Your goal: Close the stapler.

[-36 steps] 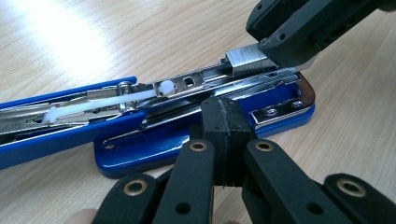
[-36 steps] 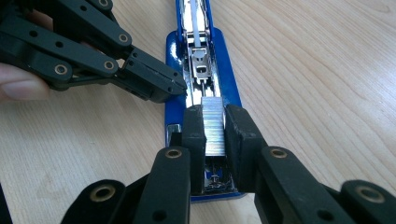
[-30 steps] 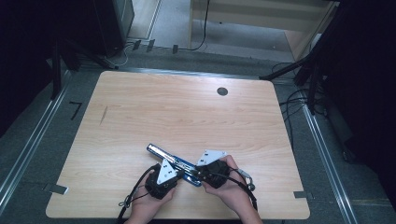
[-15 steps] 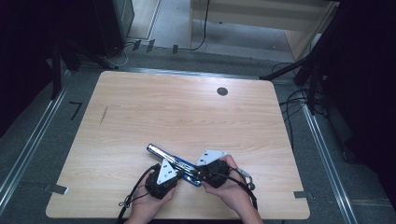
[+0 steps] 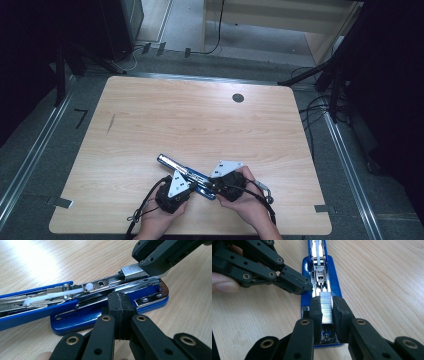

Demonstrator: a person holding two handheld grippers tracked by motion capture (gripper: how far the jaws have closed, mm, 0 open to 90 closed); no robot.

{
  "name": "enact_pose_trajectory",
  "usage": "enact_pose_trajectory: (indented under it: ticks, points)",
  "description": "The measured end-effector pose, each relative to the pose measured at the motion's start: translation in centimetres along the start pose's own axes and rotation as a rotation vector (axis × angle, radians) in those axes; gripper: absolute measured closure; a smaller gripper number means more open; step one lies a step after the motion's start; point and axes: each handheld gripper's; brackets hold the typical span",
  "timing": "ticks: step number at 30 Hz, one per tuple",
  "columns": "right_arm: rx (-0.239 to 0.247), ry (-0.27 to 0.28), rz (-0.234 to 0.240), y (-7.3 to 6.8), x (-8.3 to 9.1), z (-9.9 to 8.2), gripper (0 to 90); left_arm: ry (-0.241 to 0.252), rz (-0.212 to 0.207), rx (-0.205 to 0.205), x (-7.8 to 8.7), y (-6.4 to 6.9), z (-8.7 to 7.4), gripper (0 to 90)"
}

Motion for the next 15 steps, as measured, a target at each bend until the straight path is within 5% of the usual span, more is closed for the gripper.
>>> enact_pose_trajectory:
  ticks: [15]
  points:
    - [0.000,0.007,0.005,-0.06,0.11,0.22,79.5,0.003,-0.001,0.001,-0.02,0.01,-0.01,90.0]
Point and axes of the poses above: each handheld gripper's, and its own axes: x roughly backward along the jaws, z roughly out of its top, y roughly to its right, and after that the axes turned 9 degrees about -z, right-handed
